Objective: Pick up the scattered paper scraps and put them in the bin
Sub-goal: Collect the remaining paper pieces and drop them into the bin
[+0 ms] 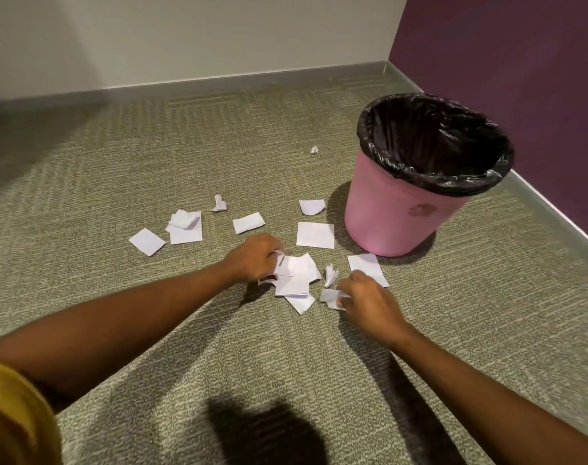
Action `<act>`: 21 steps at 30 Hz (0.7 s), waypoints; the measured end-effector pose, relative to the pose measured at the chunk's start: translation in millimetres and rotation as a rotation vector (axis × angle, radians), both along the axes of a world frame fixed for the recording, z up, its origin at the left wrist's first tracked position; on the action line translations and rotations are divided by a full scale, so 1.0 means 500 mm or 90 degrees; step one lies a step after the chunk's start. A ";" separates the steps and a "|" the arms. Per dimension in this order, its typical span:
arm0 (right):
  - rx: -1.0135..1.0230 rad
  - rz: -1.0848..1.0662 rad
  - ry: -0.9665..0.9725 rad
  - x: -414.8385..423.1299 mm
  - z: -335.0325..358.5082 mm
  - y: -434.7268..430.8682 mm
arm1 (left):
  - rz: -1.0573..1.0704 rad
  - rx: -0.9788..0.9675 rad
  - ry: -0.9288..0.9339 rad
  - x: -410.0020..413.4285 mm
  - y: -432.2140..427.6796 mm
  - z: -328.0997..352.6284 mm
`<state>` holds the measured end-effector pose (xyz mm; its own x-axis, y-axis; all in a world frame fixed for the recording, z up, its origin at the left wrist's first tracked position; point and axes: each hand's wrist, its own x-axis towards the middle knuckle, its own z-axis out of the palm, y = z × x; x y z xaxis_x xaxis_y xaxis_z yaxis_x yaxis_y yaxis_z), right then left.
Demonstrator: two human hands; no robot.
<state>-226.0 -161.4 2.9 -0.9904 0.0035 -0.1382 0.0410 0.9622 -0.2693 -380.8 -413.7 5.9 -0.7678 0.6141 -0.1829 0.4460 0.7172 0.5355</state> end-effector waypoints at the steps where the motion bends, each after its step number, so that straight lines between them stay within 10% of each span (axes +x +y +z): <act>1: 0.014 0.024 0.015 -0.007 0.001 -0.002 | -0.024 -0.032 -0.013 -0.002 0.001 -0.007; 21: 0.045 0.081 0.042 0.000 -0.050 -0.005 | 0.071 0.040 -0.086 -0.004 -0.037 -0.024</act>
<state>-225.8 -163.7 -21.9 -0.9904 -0.1155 -0.0761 -0.0985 0.9752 -0.1983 -382.9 -432.3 -6.3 -0.8023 0.5403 -0.2537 0.2865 0.7214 0.6305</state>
